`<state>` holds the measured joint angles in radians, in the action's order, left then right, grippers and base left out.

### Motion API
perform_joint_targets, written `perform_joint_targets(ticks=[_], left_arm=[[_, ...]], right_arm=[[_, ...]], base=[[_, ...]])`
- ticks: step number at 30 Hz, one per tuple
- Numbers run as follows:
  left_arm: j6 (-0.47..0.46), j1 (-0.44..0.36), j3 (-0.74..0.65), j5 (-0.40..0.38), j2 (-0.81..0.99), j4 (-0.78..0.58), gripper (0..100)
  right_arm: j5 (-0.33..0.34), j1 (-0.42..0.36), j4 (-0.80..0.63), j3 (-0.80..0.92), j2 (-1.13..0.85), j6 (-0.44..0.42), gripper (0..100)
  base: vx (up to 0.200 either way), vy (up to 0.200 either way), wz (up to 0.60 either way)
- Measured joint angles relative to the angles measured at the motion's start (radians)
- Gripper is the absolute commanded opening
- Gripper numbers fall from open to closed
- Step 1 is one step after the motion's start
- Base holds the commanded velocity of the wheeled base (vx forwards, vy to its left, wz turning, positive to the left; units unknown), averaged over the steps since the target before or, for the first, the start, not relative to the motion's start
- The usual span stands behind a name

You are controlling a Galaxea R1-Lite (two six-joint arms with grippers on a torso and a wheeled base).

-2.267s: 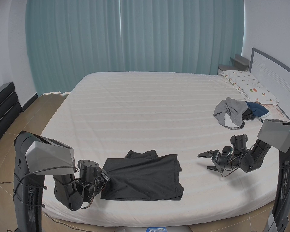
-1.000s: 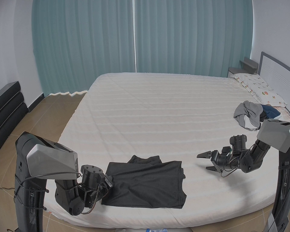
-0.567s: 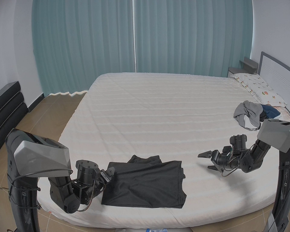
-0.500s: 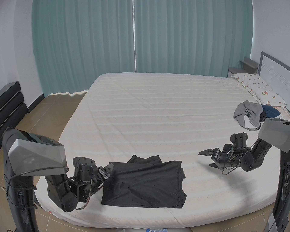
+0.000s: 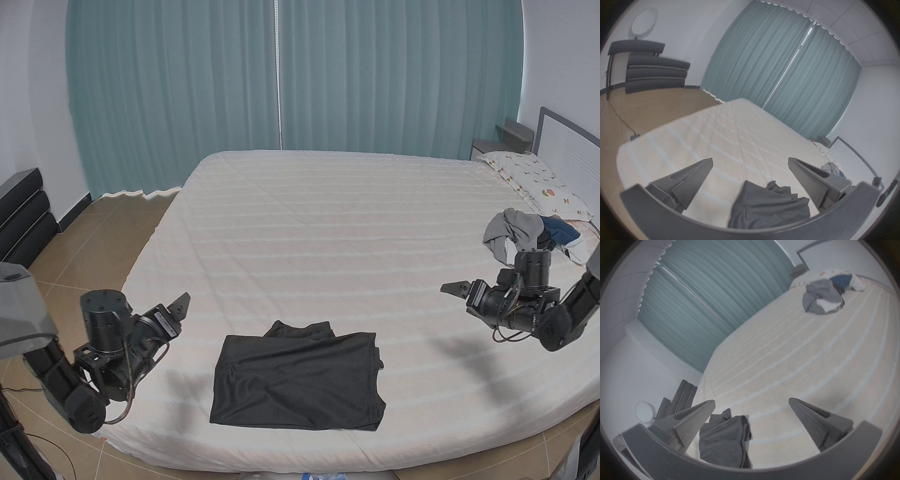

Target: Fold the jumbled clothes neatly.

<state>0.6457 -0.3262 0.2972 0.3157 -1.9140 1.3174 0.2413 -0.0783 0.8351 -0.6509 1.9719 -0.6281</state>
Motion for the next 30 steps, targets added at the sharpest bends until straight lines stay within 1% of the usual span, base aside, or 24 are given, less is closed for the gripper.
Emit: perform_joint_targets(ticks=[4, 10, 13, 17, 20, 24, 29, 30], left_arm=[[-0.061, 0.021, -0.063, 0.037, 0.122, 0.001, 100], [-0.181, 0.043, -0.160, 0.099, 0.343, -0.015, 100], [-0.251, 0.049, -0.196, 0.129, 0.467, -0.054, 100], [-0.348, 0.055, -0.229, 0.158, 0.648, -0.148, 100], [-0.408, 0.063, -0.239, 0.171, 0.782, -0.247, 100], [-0.474, 0.088, -0.231, 0.186, 0.978, -0.443, 100], [-0.530, 0.130, -0.193, 0.197, 1.218, -0.715, 100], [-0.541, 0.141, -0.185, 0.200, 1.276, -0.790, 100]], right_arm=[[-0.020, -0.001, 0.000, 0.101, -0.172, 0.044, 100], [-0.053, 0.001, -0.012, 0.262, -0.460, 0.147, 100], [-0.065, 0.006, -0.047, 0.328, -0.609, 0.209, 100], [-0.076, 0.020, -0.132, 0.392, -0.808, 0.285, 100], [-0.081, 0.032, -0.223, 0.417, -0.941, 0.335, 100], [-0.086, 0.054, -0.410, 0.430, -1.132, 0.409, 100], [-0.091, 0.074, -0.661, 0.427, -1.373, 0.497, 100], [-0.092, 0.077, -0.717, 0.425, -1.432, 0.518, 100]], base=[[0.000, 0.000, 0.00], [0.000, 0.000, 0.00], [0.000, 0.000, 0.00], [0.000, 0.000, 0.00], [0.000, 0.000, 0.00], [0.000, 0.000, 0.00], [0.000, 0.000, 0.00], [0.000, 0.000, 0.00]])
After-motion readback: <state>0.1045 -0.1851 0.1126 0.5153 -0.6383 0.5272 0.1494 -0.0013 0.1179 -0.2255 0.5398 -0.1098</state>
